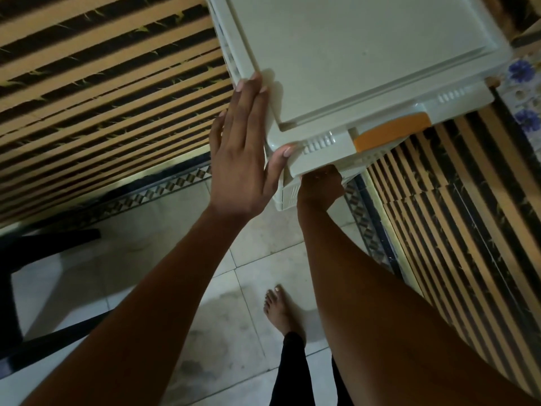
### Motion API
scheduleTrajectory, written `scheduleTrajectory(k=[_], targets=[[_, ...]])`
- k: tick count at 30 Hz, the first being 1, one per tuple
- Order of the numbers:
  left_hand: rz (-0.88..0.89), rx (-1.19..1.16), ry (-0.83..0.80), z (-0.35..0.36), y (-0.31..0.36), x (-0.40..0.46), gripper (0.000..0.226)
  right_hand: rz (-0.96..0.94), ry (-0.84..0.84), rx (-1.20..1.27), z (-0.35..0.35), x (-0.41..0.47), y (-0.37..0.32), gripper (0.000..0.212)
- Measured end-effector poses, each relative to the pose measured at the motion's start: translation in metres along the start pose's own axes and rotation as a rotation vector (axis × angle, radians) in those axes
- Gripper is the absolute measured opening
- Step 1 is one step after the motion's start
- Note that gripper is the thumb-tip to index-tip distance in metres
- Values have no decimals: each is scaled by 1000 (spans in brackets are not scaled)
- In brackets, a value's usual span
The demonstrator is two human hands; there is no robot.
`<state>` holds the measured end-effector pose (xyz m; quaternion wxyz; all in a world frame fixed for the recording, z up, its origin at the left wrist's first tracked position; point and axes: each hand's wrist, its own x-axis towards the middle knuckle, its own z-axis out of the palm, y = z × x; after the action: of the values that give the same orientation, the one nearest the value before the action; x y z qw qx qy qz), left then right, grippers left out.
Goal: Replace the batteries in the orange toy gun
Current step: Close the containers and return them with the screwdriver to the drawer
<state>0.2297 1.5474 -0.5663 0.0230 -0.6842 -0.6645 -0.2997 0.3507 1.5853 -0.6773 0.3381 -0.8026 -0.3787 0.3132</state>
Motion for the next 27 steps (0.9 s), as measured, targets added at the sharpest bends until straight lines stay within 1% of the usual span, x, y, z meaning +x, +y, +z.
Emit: scheduleTrajectory(k=[4,8,12,15,16,18,21,23,25,27], targets=[[-7,-15,17,4,0,-2,75,33,-22,3,1,1,2,12],[-14,-35,14,5,2,-2,74,71,-86,86,-3,3,7,19],[-22,-46,-15,-1,2,-5,72,31,-103,96,-18,-2,19,25],[-32,-56,-42,-9,5,-4,70,-28,-75,199,-48,-10,24,18],[-38,-56,-58,-13,8,-3,71,-94,-53,216,-63,-13,22,14],[-63,-36,-105,-20,11,-2,72,-297,17,179,-91,-18,16,12],[-86,16,-159,-29,17,2,72,-551,138,103,-134,-17,-9,23],[-93,47,-173,-33,22,4,71,-687,181,-24,-152,-7,-25,32],[-104,51,-181,-34,24,3,71,-794,173,-196,-158,6,-37,41],[-113,35,-185,-34,26,3,72,-908,161,-326,-162,17,-45,45]])
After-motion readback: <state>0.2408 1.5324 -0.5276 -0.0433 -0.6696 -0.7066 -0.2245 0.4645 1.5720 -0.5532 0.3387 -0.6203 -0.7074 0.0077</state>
